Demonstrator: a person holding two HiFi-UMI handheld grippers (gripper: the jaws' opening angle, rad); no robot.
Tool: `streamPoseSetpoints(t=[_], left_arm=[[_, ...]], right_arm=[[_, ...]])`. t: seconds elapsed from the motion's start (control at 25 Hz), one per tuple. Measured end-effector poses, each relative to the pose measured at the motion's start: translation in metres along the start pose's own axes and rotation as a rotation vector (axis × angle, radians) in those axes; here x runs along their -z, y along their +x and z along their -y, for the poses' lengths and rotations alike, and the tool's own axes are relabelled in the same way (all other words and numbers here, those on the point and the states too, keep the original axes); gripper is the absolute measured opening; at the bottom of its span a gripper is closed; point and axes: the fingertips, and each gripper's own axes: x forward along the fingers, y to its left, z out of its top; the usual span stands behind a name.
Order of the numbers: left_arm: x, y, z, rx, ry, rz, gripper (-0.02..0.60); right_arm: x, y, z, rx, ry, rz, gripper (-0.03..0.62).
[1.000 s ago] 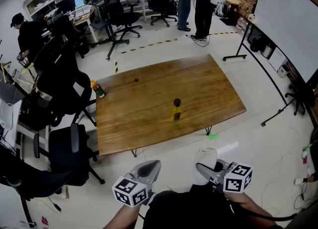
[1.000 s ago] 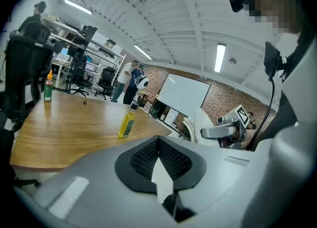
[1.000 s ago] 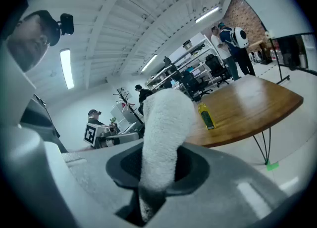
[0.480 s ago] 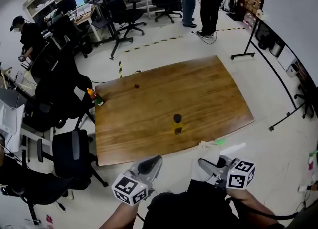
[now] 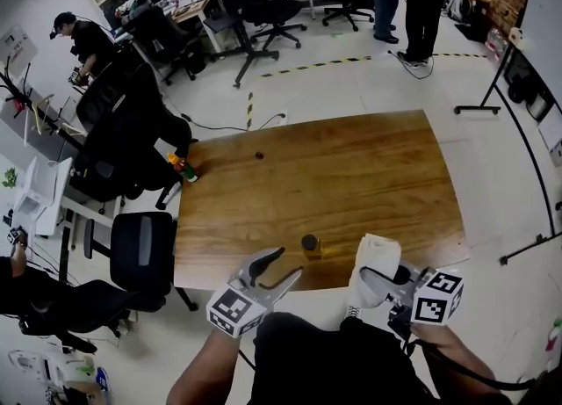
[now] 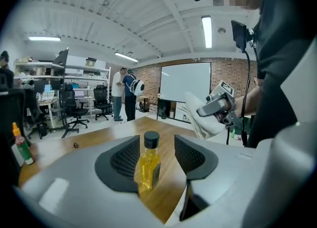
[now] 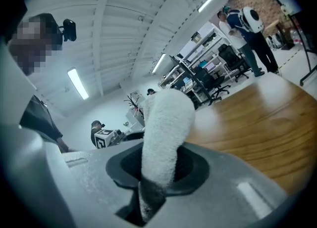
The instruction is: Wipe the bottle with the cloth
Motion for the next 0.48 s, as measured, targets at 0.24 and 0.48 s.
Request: streamPoseSetpoints(t=[0.24, 0.48], left_arm=[[0.016, 0.025, -0.013, 0.038, 0.056, -0.087, 0.259], [0.036, 0.052, -0.007, 0.216, 0.173, -0.136, 0.275]], right_arm=[[0.002, 0.016, 0.022, -0.085, 0.054, -0.031, 0.071], [0.026, 0.034, 0.041, -0.087, 0.111, -0.103, 0.071]])
